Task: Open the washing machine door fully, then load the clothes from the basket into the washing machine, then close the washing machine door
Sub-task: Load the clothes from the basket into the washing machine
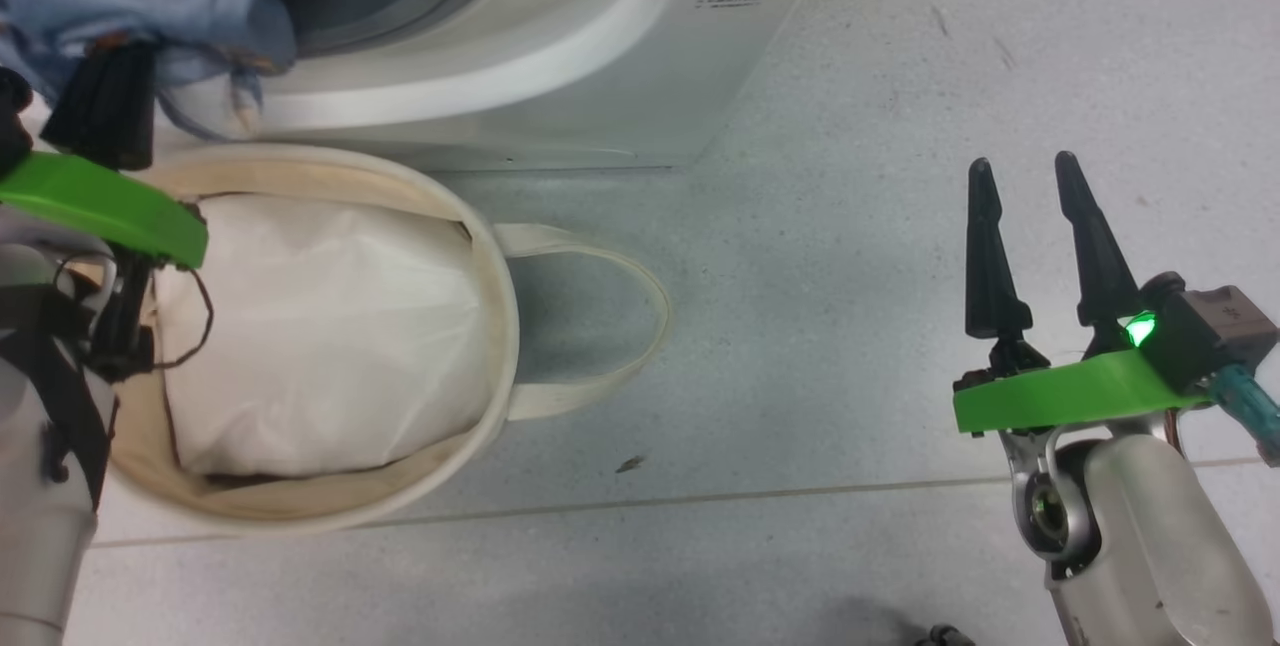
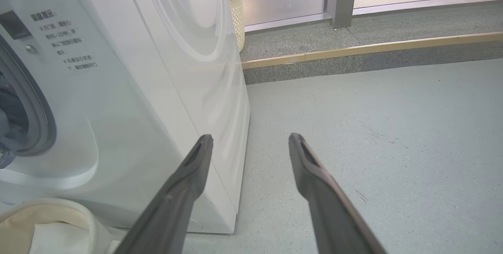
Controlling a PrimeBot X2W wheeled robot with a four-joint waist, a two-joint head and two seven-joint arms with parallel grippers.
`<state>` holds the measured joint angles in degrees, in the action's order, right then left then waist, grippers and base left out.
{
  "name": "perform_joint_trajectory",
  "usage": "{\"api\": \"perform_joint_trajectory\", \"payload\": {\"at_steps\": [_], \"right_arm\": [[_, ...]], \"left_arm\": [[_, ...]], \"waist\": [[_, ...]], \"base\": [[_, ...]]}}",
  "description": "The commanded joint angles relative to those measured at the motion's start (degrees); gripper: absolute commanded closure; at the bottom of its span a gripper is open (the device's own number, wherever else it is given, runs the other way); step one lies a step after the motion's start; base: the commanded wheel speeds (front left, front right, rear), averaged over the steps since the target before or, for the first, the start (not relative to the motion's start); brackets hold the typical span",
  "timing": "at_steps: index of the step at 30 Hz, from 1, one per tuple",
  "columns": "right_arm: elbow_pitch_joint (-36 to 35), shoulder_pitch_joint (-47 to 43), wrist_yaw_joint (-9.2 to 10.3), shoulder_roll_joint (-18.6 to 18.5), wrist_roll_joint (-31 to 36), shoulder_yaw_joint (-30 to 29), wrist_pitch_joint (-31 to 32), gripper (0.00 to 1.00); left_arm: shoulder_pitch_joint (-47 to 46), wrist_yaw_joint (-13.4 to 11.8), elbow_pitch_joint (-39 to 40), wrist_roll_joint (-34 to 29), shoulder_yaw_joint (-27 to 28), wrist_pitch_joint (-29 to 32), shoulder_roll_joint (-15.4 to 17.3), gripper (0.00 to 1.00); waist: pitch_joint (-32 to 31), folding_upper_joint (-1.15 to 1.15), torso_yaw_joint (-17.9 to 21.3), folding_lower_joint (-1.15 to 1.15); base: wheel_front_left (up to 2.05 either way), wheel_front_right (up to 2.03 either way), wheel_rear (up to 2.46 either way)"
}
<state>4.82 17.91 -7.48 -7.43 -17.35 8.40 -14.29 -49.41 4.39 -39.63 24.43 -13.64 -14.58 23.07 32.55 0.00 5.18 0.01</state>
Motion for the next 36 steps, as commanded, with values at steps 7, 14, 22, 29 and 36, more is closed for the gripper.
{"api": "perform_joint_trajectory", "payload": {"at_steps": [7, 14, 22, 29, 36], "right_arm": [[-1.52, -1.09, -0.01, 0.2, -0.09, 1.39, -0.71, 0.0], [-3.88, -3.36, -0.01, -1.49, 1.04, -0.23, -0.71, 0.0], [-4.85, -5.02, -0.01, -1.77, 1.3, -0.62, -0.71, 0.0], [-4.66, -4.51, -0.01, -1.45, 0.99, -0.04, -0.71, 0.0], [-3.98, -4.16, -0.01, -1.49, 0.49, 0.28, -0.71, 0.0]], "left_arm": [[-10.16, 2.38, -7.25, -3.06, 0.42, -0.41, 3.56, 1.0], [-21.98, 2.16, -13.42, -3.77, 1.18, -0.41, 5.04, 0.83], [-23.15, 2.1, -16.76, -5.47, 2.89, -0.41, 3.96, 0.53], [-26.68, 2.89, -28.08, -5.55, 0.15, 1.88, 2.51, 0.0], [-30.23, 3.07, -32.6, -4.79, -2.82, 11.18, 1.74, 0.0]], "waist": [[1.31, 0.0, 3.31, -0.01], [3.42, 0.0, 6.91, -0.01], [4.18, 0.0, 7.54, -0.01], [3.32, 0.0, 7.73, -0.01], [2.37, 0.0, 7.88, -0.01]], "base": [[0.0, 0.0, 0.0], [0.0, 0.0, 0.0], [0.0, 0.0, 0.0], [0.0, 0.0, 0.0], [0.0, 0.0, 0.0]]}}
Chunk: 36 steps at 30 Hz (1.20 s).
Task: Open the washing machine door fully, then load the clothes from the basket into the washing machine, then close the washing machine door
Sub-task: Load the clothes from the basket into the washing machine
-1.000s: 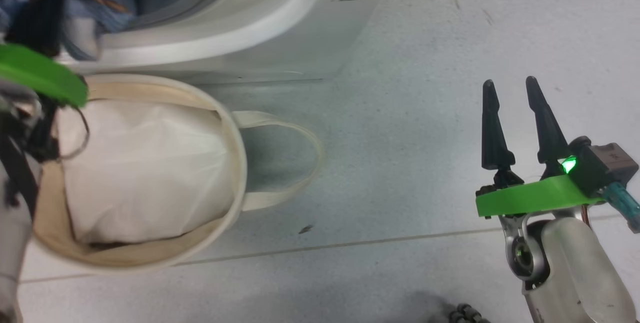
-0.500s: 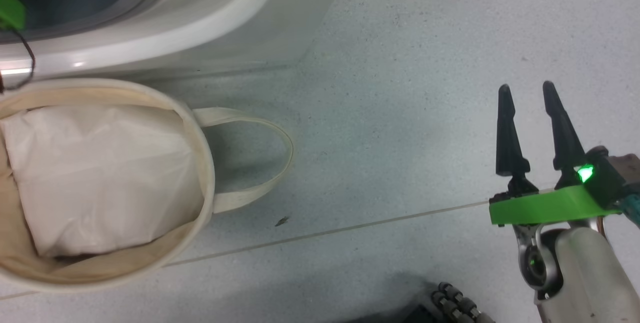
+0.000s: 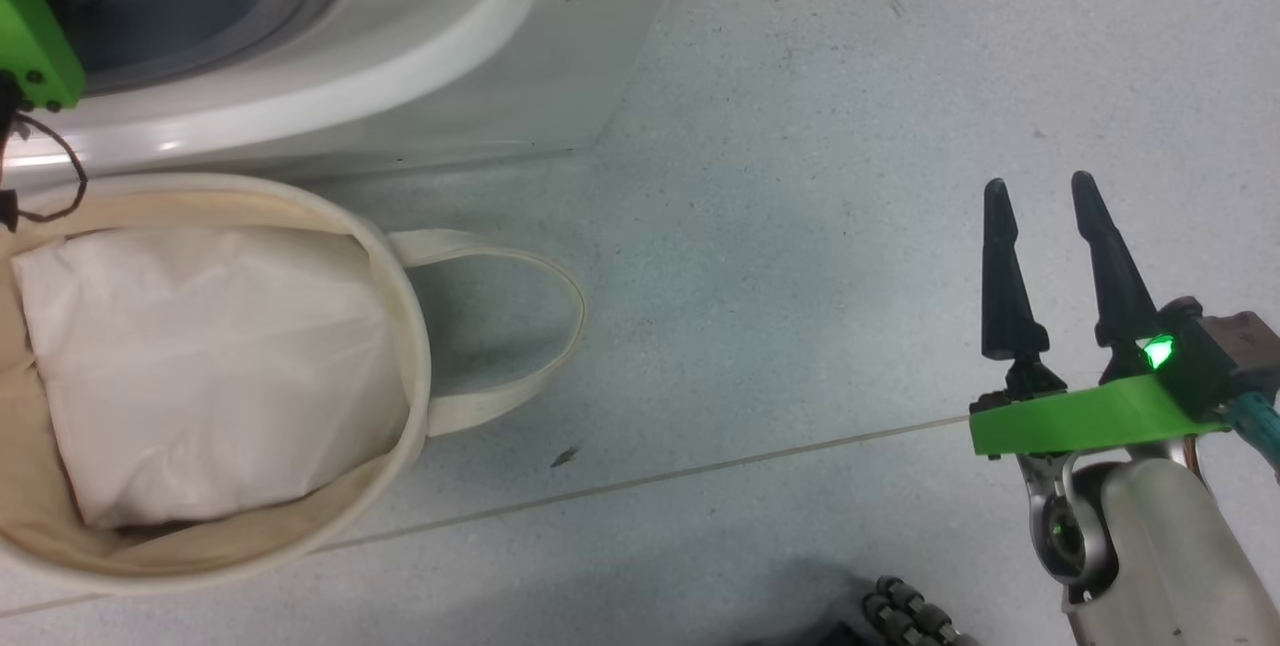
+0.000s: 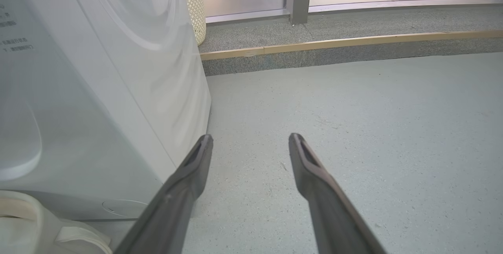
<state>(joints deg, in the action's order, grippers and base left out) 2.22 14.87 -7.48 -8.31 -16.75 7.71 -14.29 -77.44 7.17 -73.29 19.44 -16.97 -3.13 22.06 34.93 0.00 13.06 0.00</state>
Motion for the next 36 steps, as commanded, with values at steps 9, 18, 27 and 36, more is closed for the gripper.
{"api": "perform_joint_trajectory", "payload": {"at_steps": [9, 18, 27, 36], "right_arm": [[-0.72, -0.85, -0.01, -0.41, -0.58, 0.71, -0.71, 0.0], [2.01, 0.19, -0.01, -0.15, -2.15, 2.14, -0.71, 0.0], [4.9, 0.38, -0.01, -1.25, -3.9, 3.37, -0.71, 0.0], [7.89, -0.89, -0.01, -1.86, -6.58, 5.65, -0.71, 0.0]], "left_arm": [[-1.54, 0.28, 0.16, 2.48, 0.09, -2.57, 2.28, 0.0], [7.94, -1.97, 1.07, 3.82, 1.1, -11.63, -0.45, 0.0], [22.78, -1.33, 18.92, 3.49, 6.35, -11.85, -0.87, 0.0], [39.44, -0.12, 32.22, 1.22, 10.85, -11.86, -3.06, 0.0]], "waist": [[-1.86, 0.0, -0.52, 0.0], [-7.92, 0.0, -3.88, 0.0], [-15.33, 0.0, -7.2, 0.0], [-22.89, 0.0, -11.72, 0.0]], "base": [[0.0, 0.0, 0.0], [0.0, 0.0, 0.0], [0.0, 0.0, 0.0], [0.0, 0.0, 0.0]]}}
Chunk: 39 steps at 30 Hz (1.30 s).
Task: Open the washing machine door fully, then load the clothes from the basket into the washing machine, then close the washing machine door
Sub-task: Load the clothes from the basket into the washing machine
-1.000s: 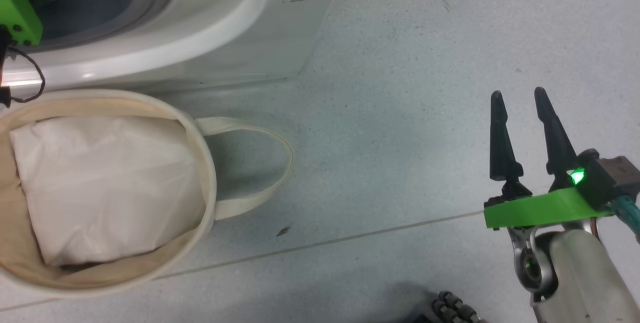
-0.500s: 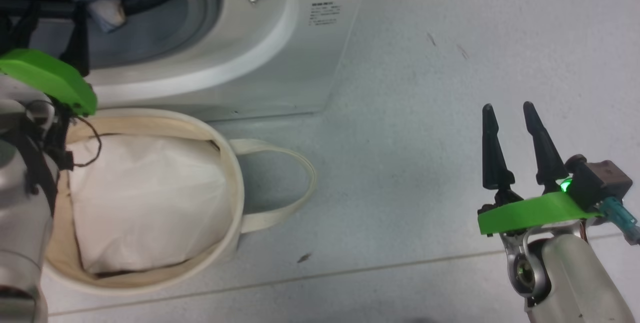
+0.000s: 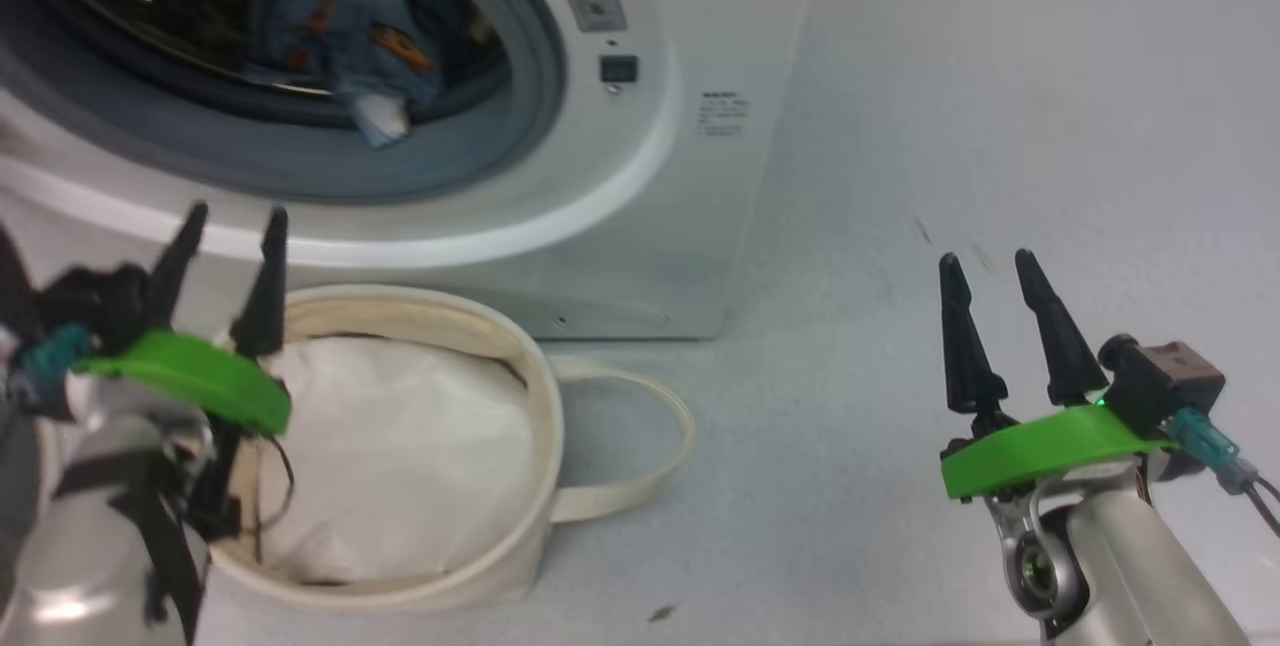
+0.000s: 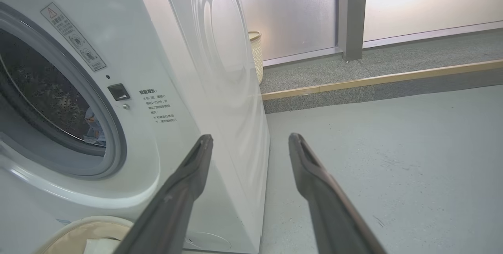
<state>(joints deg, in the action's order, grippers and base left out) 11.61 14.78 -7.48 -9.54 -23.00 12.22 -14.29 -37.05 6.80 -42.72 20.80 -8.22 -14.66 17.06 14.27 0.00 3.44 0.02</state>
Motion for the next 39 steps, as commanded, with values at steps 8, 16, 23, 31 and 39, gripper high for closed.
{"api": "perform_joint_trajectory", "payload": {"at_steps": [8, 16, 23, 31, 39], "right_arm": [[-0.11, -2.25, -0.01, -1.99, -1.62, 2.33, -0.71, 0.0], [0.43, -4.24, -0.01, -2.88, -2.68, 2.92, -0.71, 0.0], [0.31, -5.39, -0.01, -3.36, -3.47, 3.22, -0.71, 0.0], [0.13, -5.82, -0.01, -3.54, -3.35, 2.53, -0.71, 0.0], [-0.2, -6.27, -0.01, -3.39, -2.82, 1.24, -0.71, 0.0]], "left_arm": [[8.85, 0.59, 11.51, -1.65, 5.96, -0.33, 0.66, 0.0], [15.81, 0.67, 15.5, -1.1, 6.71, -0.33, 1.14, 0.0], [17.87, 0.68, 16.55, -0.95, 6.67, -0.33, 1.7, 0.0], [18.43, 0.69, 17.75, -0.87, 6.9, -0.33, 1.89, 0.0], [18.58, 0.69, 18.35, -0.36, 7.14, -0.34, 1.81, 0.0]], "waist": [[-6.69, 0.0, -6.49, -0.02], [-10.17, 0.0, -8.35, -0.02], [-11.49, 0.0, -8.75, -0.02], [-11.64, 0.0, -8.44, -0.02], [-11.9, 0.0, -7.68, -0.02]], "base": [[0.0, 0.0, 0.0], [0.0, 0.0, 0.0], [0.0, 0.0, 0.0], [0.0, 0.0, 0.0], [0.0, 0.0, 0.0]]}}
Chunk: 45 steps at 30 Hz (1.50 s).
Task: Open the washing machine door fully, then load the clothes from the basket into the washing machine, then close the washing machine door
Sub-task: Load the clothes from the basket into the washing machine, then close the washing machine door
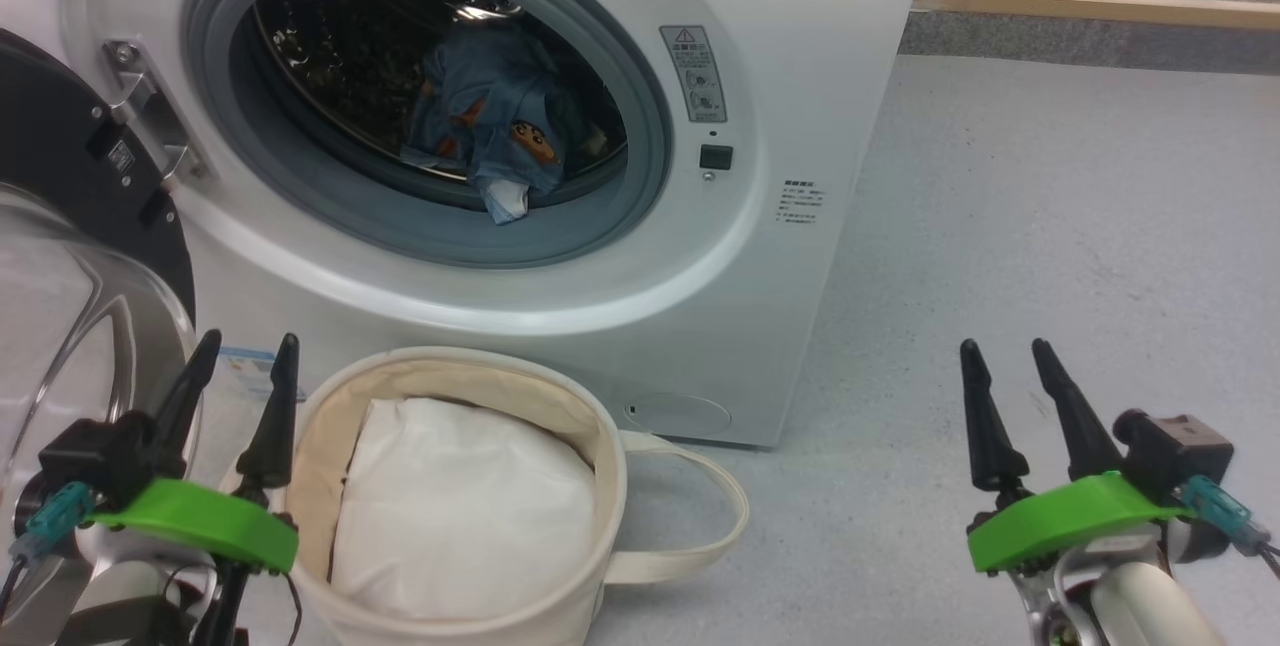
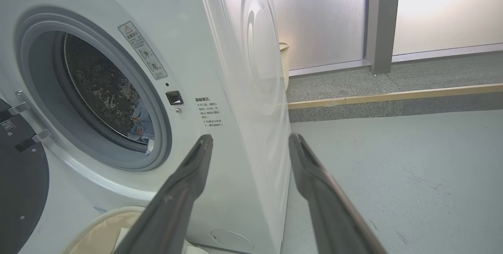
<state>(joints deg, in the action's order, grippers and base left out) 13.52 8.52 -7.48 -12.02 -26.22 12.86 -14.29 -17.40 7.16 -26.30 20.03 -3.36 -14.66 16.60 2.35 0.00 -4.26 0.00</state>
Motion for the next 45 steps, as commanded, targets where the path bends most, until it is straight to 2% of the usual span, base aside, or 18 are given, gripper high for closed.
{"api": "perform_joint_trajectory", "payload": {"at_steps": [1, 22, 45], "right_arm": [[-2.32, -0.06, -0.01, -0.87, 0.55, 0.28, -0.71, 0.0], [-2.85, -0.01, -0.01, 0.04, 1.56, -1.44, -0.71, 0.0], [-2.52, -0.19, -0.01, -0.11, 0.97, -1.56, -0.71, 0.0]], "left_arm": [[-1.05, 0.33, 2.04, 0.51, 2.34, -0.34, 2.23, 0.0], [-1.85, 0.33, 1.85, 2.22, 3.45, -0.34, 1.93, 0.0], [-0.84, 0.33, 3.08, 2.67, 1.15, -0.34, 2.4, 0.0]], "waist": [[0.01, 0.0, 0.08, 0.0], [0.58, 0.0, 0.29, 0.0], [-0.34, 0.0, -0.25, 0.0]], "base": [[0.0, 0.0, 0.0], [-0.21, 0.19, 0.01], [-1.76, 1.74, 0.01]]}}
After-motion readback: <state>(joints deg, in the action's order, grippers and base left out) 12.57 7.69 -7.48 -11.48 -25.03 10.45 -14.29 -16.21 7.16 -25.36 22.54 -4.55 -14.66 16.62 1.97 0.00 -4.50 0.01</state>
